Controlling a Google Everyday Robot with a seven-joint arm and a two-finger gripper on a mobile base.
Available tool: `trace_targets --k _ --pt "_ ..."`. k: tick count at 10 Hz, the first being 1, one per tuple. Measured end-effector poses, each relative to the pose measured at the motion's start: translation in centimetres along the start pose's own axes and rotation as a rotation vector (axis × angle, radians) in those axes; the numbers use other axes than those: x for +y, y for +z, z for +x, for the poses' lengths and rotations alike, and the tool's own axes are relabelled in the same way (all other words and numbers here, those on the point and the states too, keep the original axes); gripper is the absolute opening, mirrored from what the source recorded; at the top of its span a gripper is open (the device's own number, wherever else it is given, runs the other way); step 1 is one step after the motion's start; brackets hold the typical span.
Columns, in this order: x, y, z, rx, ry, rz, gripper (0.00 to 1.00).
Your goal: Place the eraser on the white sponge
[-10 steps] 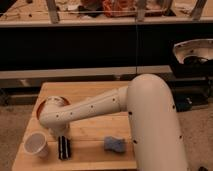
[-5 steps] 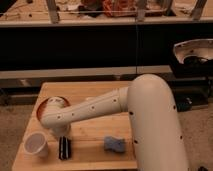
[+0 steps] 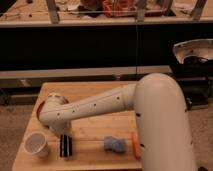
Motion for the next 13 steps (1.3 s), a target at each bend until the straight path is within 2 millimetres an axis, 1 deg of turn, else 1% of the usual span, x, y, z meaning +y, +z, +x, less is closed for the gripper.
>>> trace_targets --k 1,2,3,6,9,11,13 --pt "0.9 -0.2 0.2 0.005 0.006 0.001 0.0" --pt "2.3 -1.1 0.5 0.009 0.017 0.007 0.0" --pt "3.3 -1.6 0.7 0.013 0.024 0.01 0.0" --pt "4.8 -2.9 1.2 0.028 0.05 0.031 0.0" --pt "8.5 -4.1 1.7 0.04 0.096 0.049 0.0" --pt "9.3 -4.7 1.9 0.045 0.116 0.06 0.0" --pt "11.8 -5.4 2.2 0.05 0.149 0.073 0.0"
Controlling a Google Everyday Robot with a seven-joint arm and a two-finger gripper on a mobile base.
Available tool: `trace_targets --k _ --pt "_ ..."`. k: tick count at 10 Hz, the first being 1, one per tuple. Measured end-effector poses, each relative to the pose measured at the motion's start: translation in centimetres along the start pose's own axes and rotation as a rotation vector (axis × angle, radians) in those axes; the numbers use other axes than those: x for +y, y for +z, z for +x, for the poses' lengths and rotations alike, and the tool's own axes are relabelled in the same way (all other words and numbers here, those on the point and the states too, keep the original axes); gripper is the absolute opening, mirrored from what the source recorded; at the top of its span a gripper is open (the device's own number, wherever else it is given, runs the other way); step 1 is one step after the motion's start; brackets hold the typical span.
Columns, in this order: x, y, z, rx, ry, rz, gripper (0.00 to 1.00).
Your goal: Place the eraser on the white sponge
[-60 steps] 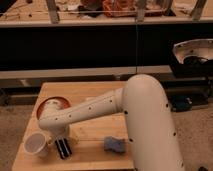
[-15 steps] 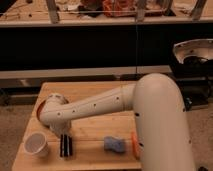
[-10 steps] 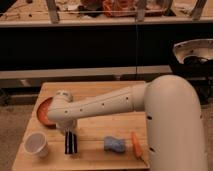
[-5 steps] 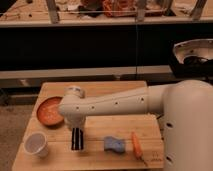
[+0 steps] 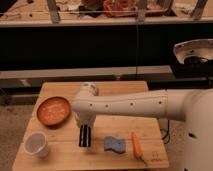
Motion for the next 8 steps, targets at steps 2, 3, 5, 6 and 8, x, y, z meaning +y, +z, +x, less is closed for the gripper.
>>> trace_targets --k 2,3,5,6,8 --pt "2.1 -0.9 0.7 0.006 0.04 0.014 0.0" --pt "3.0 -1.4 1.0 0.009 0.061 0.022 0.0" --pt "4.3 -1.7 1.0 0.016 0.083 0.031 0.0" --pt "5.7 -1.8 0.9 0.016 0.097 0.037 0.0" --pt "8.0 -1.8 0.5 0.01 0.123 0.049 0.0"
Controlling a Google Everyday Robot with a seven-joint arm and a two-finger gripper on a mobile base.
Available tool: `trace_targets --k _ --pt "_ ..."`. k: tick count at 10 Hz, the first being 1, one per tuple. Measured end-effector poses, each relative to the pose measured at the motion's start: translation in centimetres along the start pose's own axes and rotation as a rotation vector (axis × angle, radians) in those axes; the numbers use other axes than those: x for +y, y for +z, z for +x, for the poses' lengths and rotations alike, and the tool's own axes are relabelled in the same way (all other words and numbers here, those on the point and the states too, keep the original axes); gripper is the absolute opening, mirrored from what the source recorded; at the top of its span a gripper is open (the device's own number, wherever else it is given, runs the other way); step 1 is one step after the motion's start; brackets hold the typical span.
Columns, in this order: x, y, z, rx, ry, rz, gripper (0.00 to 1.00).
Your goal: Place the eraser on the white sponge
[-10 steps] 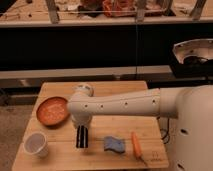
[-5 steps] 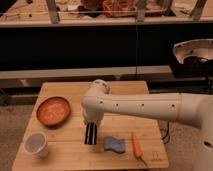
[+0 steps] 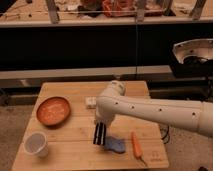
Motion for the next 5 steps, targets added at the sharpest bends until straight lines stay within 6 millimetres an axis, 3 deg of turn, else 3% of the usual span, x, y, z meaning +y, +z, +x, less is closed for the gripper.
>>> trace_targets --k 5 --pt "4.8 0.2 -0.8 -0.025 0.006 0.013 0.0"
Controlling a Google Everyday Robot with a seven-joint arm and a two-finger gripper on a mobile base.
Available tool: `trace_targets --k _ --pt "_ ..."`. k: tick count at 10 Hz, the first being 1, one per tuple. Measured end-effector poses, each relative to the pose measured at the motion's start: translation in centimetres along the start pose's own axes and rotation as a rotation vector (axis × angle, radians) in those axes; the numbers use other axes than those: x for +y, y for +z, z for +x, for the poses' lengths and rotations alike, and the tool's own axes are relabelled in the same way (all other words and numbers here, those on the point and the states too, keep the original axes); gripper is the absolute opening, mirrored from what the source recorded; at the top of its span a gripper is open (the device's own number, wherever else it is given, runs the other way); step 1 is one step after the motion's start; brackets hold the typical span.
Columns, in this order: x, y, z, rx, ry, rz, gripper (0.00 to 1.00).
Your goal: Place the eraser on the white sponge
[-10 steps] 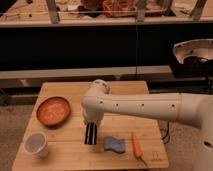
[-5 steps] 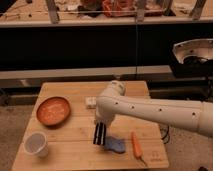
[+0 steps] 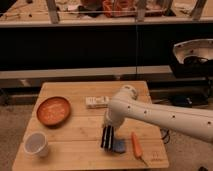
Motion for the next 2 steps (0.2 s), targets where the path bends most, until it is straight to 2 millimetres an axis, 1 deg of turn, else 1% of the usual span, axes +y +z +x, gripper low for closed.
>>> trace_targets --k 2 --pt "0.97 -0.02 -0.4 -0.007 -0.002 0.001 0.0"
